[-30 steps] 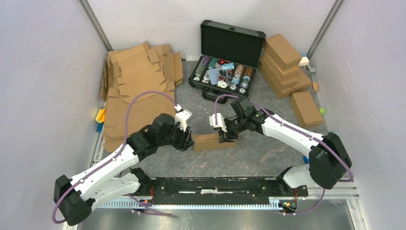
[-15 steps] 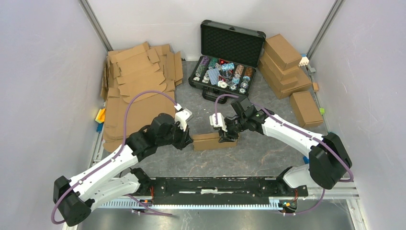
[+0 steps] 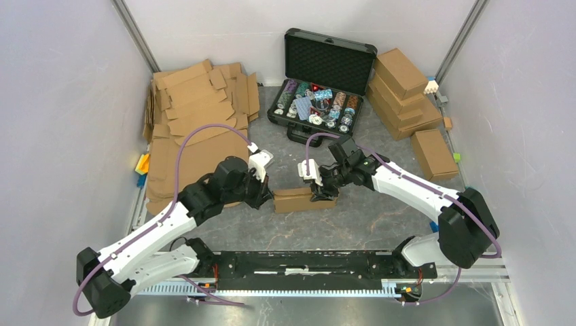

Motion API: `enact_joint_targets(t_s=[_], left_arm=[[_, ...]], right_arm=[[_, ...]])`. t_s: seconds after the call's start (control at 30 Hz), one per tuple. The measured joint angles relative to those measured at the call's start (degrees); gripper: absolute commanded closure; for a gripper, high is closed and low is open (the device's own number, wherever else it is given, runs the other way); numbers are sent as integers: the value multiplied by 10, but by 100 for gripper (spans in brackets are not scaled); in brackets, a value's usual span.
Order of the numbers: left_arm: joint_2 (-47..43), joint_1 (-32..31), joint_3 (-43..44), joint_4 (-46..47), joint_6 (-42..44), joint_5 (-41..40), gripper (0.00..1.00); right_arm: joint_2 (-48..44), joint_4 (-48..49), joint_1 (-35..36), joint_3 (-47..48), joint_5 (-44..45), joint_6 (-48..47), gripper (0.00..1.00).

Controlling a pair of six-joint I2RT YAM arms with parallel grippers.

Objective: Fold the paper box

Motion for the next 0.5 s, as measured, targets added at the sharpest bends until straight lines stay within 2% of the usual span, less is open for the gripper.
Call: enact_joint_targets(t_s=[0.5], left_arm=[[38, 0, 38, -38, -68, -10, 98]], right_arm=[[0, 1, 0, -1, 2, 2, 69]])
